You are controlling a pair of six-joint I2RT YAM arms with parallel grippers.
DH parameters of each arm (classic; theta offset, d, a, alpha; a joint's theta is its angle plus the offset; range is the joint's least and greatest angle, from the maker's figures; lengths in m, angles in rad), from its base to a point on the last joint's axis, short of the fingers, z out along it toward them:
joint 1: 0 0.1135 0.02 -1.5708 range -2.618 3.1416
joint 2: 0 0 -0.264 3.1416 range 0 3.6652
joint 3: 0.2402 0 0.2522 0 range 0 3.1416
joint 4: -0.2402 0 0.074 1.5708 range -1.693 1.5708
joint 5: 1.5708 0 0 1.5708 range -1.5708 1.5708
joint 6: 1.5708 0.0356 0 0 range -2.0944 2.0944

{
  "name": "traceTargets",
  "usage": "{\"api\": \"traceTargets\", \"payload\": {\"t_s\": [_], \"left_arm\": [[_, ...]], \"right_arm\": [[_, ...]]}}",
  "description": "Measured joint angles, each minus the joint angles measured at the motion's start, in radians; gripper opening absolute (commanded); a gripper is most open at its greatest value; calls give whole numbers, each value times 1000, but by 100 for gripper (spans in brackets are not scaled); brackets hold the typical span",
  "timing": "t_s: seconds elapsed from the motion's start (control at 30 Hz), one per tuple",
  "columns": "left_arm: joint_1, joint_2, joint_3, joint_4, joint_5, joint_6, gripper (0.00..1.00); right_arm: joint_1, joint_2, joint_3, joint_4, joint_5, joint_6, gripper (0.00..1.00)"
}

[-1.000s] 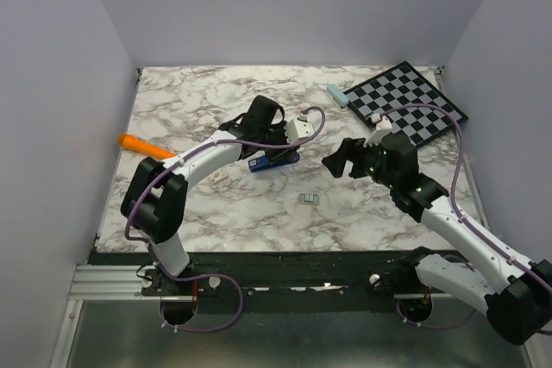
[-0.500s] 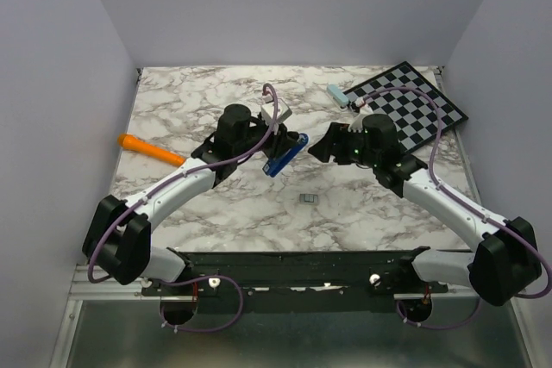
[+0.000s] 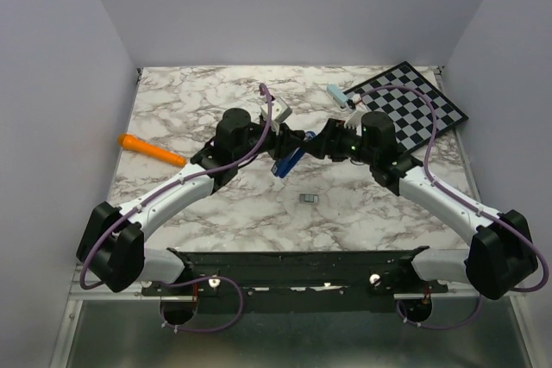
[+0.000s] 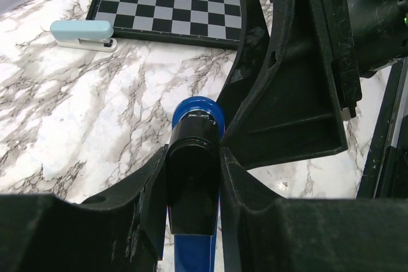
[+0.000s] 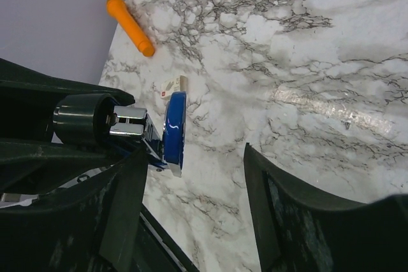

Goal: Load the staples into the stapler

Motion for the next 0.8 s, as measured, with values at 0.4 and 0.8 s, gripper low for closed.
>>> {"api": "traceTargets", "payload": {"t_s": [0.4, 0.8], "left_arm": [[-24, -13, -1, -18, -6, 7, 0], [-48, -34, -1, -37, 5, 29, 0]], "right_arm": [[7, -42, -66, 37, 60, 41, 52], [12, -69, -104, 108, 51, 98, 43]]}}
